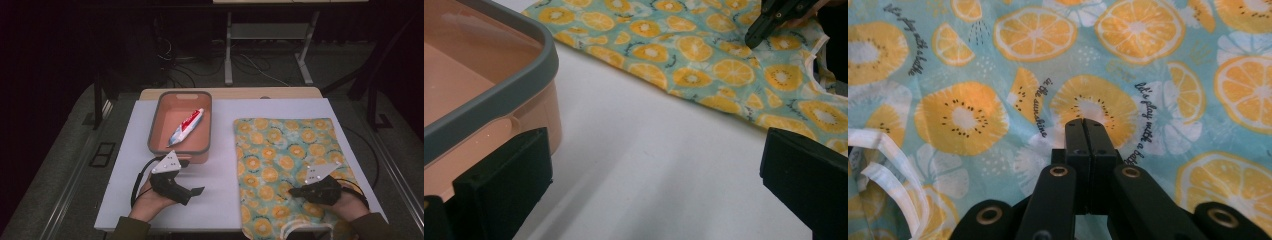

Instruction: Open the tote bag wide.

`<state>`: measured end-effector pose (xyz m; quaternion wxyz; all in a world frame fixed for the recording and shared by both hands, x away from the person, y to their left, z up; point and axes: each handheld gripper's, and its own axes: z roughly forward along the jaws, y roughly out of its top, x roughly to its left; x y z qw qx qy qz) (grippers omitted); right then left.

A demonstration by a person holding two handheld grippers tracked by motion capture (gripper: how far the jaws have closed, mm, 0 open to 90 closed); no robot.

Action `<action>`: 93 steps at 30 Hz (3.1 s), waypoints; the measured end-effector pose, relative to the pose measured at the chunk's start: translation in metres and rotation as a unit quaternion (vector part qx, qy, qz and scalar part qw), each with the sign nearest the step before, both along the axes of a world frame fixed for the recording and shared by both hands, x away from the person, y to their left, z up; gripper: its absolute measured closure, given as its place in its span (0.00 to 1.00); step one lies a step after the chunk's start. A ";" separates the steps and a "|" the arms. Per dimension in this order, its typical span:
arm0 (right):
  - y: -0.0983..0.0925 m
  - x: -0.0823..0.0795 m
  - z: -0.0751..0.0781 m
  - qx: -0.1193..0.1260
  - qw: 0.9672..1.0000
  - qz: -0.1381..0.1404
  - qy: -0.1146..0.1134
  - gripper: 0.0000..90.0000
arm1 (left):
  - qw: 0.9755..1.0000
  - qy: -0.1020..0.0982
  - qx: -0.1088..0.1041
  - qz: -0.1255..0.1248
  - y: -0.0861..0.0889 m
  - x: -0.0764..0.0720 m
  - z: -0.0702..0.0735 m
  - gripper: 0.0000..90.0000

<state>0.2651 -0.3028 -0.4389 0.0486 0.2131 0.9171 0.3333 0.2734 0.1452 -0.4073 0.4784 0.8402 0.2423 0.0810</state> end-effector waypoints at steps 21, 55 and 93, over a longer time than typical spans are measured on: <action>0.029 0.044 0.019 0.041 0.999 -0.030 -0.008 0.76 | 1.000 0.003 -0.007 0.000 0.002 0.001 0.000 0.00; 0.139 -0.033 -0.006 0.008 0.990 0.135 -0.025 0.65 | 1.000 0.003 0.001 -0.006 -0.001 0.000 -0.001 0.00; 0.173 0.105 0.008 0.044 0.996 -0.075 -0.019 1.00 | 1.000 0.006 -0.009 -0.005 0.001 0.001 -0.002 0.00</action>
